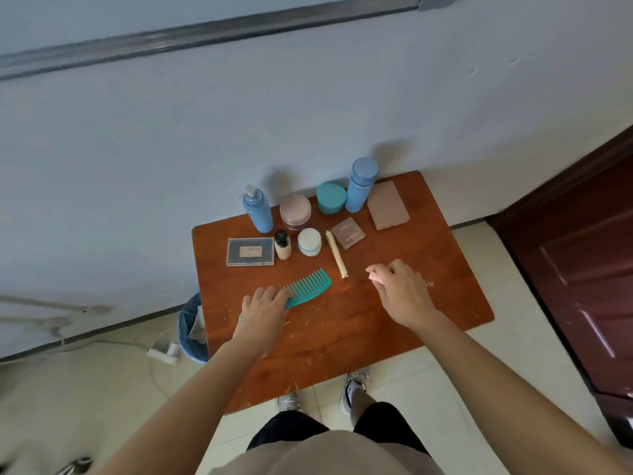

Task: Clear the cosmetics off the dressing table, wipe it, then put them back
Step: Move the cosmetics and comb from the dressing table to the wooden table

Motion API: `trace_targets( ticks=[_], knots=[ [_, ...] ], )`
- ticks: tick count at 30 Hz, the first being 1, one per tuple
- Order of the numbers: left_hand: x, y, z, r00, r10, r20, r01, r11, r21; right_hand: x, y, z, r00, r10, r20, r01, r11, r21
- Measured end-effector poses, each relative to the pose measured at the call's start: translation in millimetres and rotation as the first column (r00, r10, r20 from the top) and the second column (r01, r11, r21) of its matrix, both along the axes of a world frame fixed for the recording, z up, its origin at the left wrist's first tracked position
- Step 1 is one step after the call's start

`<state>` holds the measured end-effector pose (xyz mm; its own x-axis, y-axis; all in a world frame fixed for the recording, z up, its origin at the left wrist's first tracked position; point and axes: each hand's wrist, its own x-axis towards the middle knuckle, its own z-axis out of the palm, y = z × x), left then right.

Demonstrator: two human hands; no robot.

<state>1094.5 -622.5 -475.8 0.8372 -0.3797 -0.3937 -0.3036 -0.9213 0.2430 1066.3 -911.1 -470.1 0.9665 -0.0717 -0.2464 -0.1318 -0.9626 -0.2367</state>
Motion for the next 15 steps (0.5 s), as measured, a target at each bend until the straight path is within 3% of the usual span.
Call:
trace_targets(
  ticks=[5,11,15],
  knots=[
    [7.6,-13.1,-19.6,1.0,-0.015,0.017,0.014,0.998,0.066,21.2,-14.0,-20.6,0.997,0.066,-0.033,-0.067,0.998,-0.021],
    [7.4,-26.9,-29.7,0.998,0.054,0.016,-0.056,0.989,0.137,46.8,-16.5,-43.1,0.982,0.185,0.043,-0.181,0.98,-0.088],
    [6.9,-31.2,-32.3,0.992,0.114,0.045,-0.119,0.98,0.161,46.4,-18.0,-58.1,0.976,0.216,-0.031,-0.218,0.972,-0.09]
  ],
)
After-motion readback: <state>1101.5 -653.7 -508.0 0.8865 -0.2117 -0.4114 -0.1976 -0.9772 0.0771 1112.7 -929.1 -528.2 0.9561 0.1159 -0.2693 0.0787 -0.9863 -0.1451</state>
